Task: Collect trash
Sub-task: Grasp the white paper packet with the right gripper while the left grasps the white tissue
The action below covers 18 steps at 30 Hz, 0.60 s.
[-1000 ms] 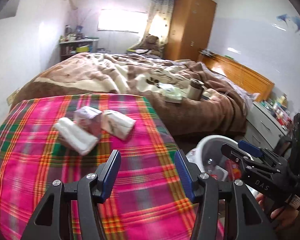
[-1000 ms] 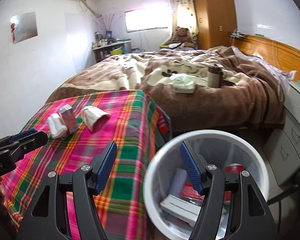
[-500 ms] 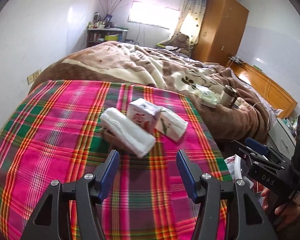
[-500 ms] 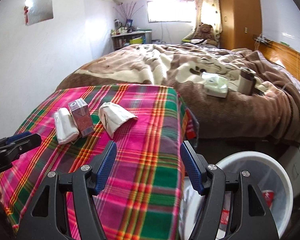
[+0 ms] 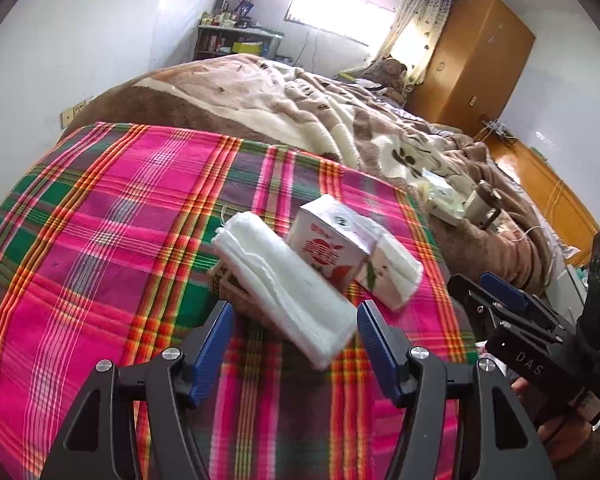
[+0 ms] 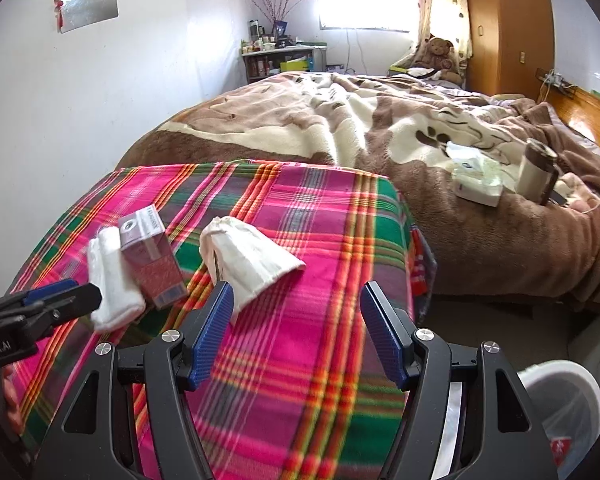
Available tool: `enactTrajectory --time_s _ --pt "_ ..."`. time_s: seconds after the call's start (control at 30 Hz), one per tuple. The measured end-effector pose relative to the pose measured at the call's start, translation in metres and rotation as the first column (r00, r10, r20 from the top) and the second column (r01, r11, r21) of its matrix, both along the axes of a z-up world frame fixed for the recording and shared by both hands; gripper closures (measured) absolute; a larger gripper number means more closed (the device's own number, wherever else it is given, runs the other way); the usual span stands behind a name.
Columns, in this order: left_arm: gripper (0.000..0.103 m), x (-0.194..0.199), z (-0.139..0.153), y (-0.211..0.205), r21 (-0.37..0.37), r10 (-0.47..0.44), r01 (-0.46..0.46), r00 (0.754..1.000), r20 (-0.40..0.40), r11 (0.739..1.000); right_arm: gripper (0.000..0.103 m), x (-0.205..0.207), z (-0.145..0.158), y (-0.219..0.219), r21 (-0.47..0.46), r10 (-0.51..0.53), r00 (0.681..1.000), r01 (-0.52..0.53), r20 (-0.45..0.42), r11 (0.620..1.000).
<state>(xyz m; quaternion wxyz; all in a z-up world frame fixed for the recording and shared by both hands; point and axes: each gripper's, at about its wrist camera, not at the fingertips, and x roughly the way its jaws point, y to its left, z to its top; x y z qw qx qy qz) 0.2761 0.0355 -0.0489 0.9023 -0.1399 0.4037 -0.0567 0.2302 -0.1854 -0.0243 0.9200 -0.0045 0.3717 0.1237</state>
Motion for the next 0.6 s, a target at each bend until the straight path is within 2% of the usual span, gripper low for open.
enactTrajectory --time_s 0.2,0.33,0.4,0.6 --pt "0.039 0.013 -0.013 0.003 -0.008 -0.006 0.005 0.999 -0.034 1.0 0.036 0.024 -0.01 0.01 -0.023 0.023 0.999 -0.023 -0.023 0.999" --pt "0.039 0.02 -0.026 0.013 -0.061 -0.013 0.008 0.997 -0.079 0.998 0.036 0.03 -0.017 0.018 -0.021 0.059 0.998 -0.06 -0.032 0.998" --pt "0.039 0.021 -0.031 0.017 -0.039 -0.002 -0.002 0.995 -0.101 0.999 0.036 0.033 -0.02 0.022 -0.019 0.084 0.995 -0.085 -0.046 0.996" --pt "0.039 0.019 -0.035 0.031 -0.076 -0.008 0.0 0.995 -0.097 0.997 0.034 0.037 -0.024 0.035 -0.042 0.128 0.99 -0.13 -0.066 0.991"
